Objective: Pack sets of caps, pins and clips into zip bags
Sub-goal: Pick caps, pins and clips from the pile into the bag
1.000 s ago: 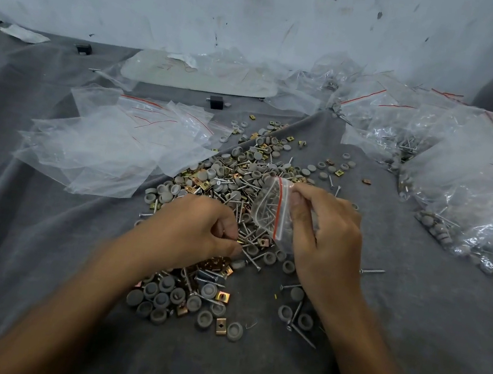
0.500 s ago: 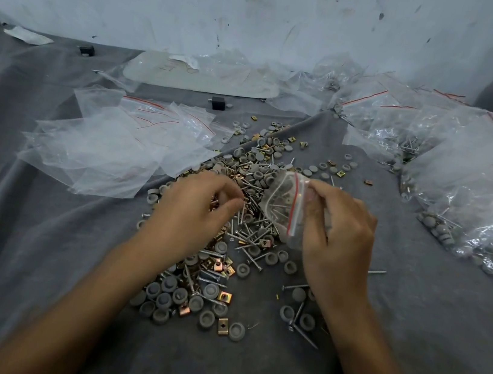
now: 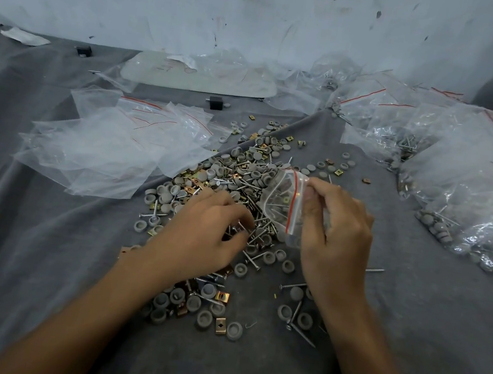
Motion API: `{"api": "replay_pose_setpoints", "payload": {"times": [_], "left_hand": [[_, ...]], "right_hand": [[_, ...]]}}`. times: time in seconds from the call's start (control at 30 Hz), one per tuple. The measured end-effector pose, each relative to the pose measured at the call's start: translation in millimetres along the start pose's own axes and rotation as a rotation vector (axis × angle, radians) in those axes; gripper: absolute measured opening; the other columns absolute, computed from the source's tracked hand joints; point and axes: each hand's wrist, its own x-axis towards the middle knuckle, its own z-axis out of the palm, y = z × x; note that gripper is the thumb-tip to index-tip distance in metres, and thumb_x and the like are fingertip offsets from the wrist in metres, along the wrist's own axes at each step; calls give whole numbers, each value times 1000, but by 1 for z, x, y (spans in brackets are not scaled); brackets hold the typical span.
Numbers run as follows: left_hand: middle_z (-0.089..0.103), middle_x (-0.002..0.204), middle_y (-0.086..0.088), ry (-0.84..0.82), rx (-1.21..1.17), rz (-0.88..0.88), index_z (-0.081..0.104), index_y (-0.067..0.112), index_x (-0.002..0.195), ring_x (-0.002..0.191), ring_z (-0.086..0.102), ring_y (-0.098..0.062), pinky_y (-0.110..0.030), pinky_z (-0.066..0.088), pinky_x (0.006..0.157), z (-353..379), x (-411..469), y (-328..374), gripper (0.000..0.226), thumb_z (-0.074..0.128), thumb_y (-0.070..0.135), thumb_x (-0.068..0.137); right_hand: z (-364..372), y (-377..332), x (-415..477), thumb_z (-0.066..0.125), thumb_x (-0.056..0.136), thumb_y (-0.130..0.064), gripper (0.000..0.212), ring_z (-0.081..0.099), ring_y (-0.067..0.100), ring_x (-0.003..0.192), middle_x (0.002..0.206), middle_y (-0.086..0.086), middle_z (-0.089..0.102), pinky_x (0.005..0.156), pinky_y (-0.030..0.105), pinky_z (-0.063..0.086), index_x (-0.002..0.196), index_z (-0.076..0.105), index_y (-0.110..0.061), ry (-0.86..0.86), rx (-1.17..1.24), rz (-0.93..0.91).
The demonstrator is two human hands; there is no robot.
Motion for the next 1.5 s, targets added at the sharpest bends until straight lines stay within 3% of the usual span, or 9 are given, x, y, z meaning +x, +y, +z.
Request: {"api": "replay_pose_setpoints", "payload": {"times": [0.23, 0.7, 0.87, 1.03, 1.1, 1.23, 1.4, 1.5], "left_hand": [[47, 115, 12, -76, 127, 19, 58, 36, 133, 112, 37, -13, -32, 31, 101, -2, -1, -3, 41, 54, 49, 94], [45, 102, 12, -11, 103, 63, 63, 26, 112, 97, 35, -11, -32, 33, 90, -1, 1, -8, 29, 46, 47, 102], [55, 86, 11, 111, -16, 17, 59, 24, 95, 86, 49, -13, -34, 38, 75, -10, 4, -10, 19, 49, 38, 103], [53, 67, 5, 170, -292, -99, 53, 19, 81, 63, 50, -13, -36, 39, 59, -13, 5, -12, 29, 50, 37, 103], [51, 62, 9, 195, -375, -118, 52, 19, 79, 57, 44, -7, -29, 36, 55, -13, 6, -12, 30, 52, 36, 103], [48, 60, 15, 255, -587, -101, 57, 8, 88, 53, 41, -2, -18, 34, 51, -14, 7, -9, 33, 51, 37, 104], [52, 69, -4, 212, -658, -12, 62, 23, 92, 60, 44, -9, -35, 38, 54, -10, 6, 1, 27, 52, 46, 101], [60, 67, -3, 161, -610, -22, 66, 28, 90, 54, 47, -6, -25, 36, 49, -4, 6, 3, 23, 56, 45, 101]], "right_hand": [[0, -1, 0, 56, 103, -24, 22, 54, 7, 92, 99, -4, 73, 86, 31, 35, 114, 72, -16, -13, 1, 3], [0, 0, -1, 55, 104, -25, 22, 54, 8, 91, 99, -4, 73, 86, 36, 40, 115, 72, -17, -42, 11, 8], [1, 0, -1, 56, 104, -25, 21, 57, 10, 90, 98, -5, 73, 86, 40, 41, 114, 72, -17, -37, 18, 8], [1, 1, 0, 56, 103, -24, 21, 55, 9, 89, 97, -5, 72, 87, 37, 40, 114, 72, -17, -39, 22, 12], [0, 0, -1, 56, 103, -24, 21, 54, 8, 89, 97, -4, 72, 86, 36, 39, 114, 72, -17, -39, 21, 12], [0, -1, -1, 56, 103, -23, 21, 57, 11, 90, 100, -4, 73, 88, 31, 36, 113, 72, -16, -67, 16, 2], [0, -3, -2, 54, 103, -26, 24, 59, 12, 94, 104, -3, 74, 89, 31, 36, 115, 72, -15, -122, -3, -15], [1, -3, -2, 53, 103, -26, 25, 60, 12, 95, 105, -3, 74, 89, 30, 35, 116, 72, -16, -128, -7, -17]]}}
